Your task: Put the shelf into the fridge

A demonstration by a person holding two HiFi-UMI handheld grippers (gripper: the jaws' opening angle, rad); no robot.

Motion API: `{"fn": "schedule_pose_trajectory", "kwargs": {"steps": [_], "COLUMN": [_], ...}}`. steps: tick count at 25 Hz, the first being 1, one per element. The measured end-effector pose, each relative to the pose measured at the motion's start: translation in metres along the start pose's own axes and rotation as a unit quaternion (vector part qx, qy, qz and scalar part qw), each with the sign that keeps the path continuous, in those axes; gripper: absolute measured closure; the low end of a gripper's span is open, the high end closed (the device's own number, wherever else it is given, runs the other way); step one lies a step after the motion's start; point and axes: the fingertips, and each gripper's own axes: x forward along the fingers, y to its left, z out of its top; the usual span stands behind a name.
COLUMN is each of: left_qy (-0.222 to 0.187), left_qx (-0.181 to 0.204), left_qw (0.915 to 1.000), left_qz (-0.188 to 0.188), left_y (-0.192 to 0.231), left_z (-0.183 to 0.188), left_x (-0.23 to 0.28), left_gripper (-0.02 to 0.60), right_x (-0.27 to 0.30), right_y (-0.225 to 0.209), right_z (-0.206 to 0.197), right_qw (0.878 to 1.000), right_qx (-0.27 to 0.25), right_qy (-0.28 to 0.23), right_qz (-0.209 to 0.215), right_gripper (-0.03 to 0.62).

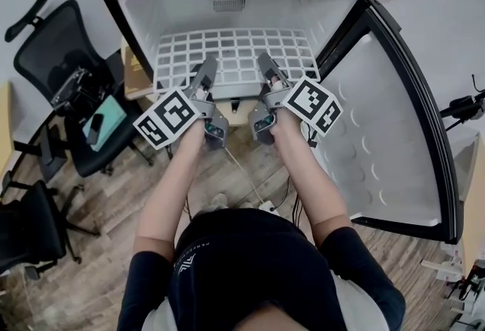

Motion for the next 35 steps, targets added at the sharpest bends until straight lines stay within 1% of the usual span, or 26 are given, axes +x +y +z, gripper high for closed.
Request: {"fn": "schedule_pose_trajectory", "kwargs": {"steps": [8, 13, 15, 19, 20, 22, 24, 27, 28, 31, 33, 35], "left_qy": [-0.008, -0.018, -0.016, -0.016, -0.018, -0.019, -0.019, -0.016, -0.014, -0.008, -0.004, 0.000], "left_qx": [-0.002, 0.004, 0.003, 0.002, -0.001, -0.010, -0.016, -0.013, -0.013, -0.014, -0.007, 0.012], "left_qw": [1.0000, 0.9996, 0.9997, 0.9996, 0.9995, 0.9993, 0.9992, 0.9992, 0.9993, 0.9993, 0.9994, 0.9994], "left_qz": [0.001, -0.020, -0.021, -0.024, -0.026, -0.029, -0.031, -0.033, -0.033, -0.035, -0.034, -0.032], "left_y": [0.009, 0.009, 0.009, 0.006, 0.005, 0.003, 0.002, 0.001, 0.001, 0.001, 0.000, -0.002], "left_z": [0.011, 0.007, 0.006, 0.005, 0.005, 0.005, 0.003, -0.001, -0.002, -0.007, -0.009, -0.010], "left_x": [0.021, 0.017, 0.015, 0.005, 0.002, -0.004, -0.010, -0.019, -0.022, -0.031, -0.038, -0.043], "left_gripper": [0.446, 0.439, 0.439, 0.433, 0.432, 0.428, 0.434, 0.440, 0.442, 0.451, 0.459, 0.475], "right_x": [0.023, 0.019, 0.016, 0.003, 0.000, -0.007, -0.015, -0.025, -0.028, -0.038, -0.044, -0.050], "right_y": [-0.005, -0.006, -0.005, -0.004, -0.003, -0.002, -0.002, -0.003, -0.004, -0.002, -0.001, 0.001], "right_z": [0.009, 0.005, 0.004, 0.001, 0.001, 0.002, 0.000, -0.003, -0.003, -0.005, -0.007, -0.009], "right_qw": [1.000, 1.000, 1.000, 1.000, 1.000, 1.000, 1.000, 1.000, 1.000, 1.000, 1.000, 1.000], "right_qx": [0.001, -0.001, 0.002, 0.003, 0.003, 0.002, 0.004, 0.006, 0.006, 0.004, 0.001, -0.012], "right_qy": [-0.007, -0.003, 0.000, 0.000, -0.002, -0.005, -0.007, -0.012, -0.015, -0.020, -0.021, -0.022], "right_qz": [-0.010, 0.011, 0.013, 0.009, 0.009, 0.009, 0.007, 0.003, 0.002, 0.001, 0.002, 0.001], "right_gripper": [0.491, 0.485, 0.481, 0.475, 0.468, 0.476, 0.470, 0.476, 0.467, 0.476, 0.476, 0.476]}}
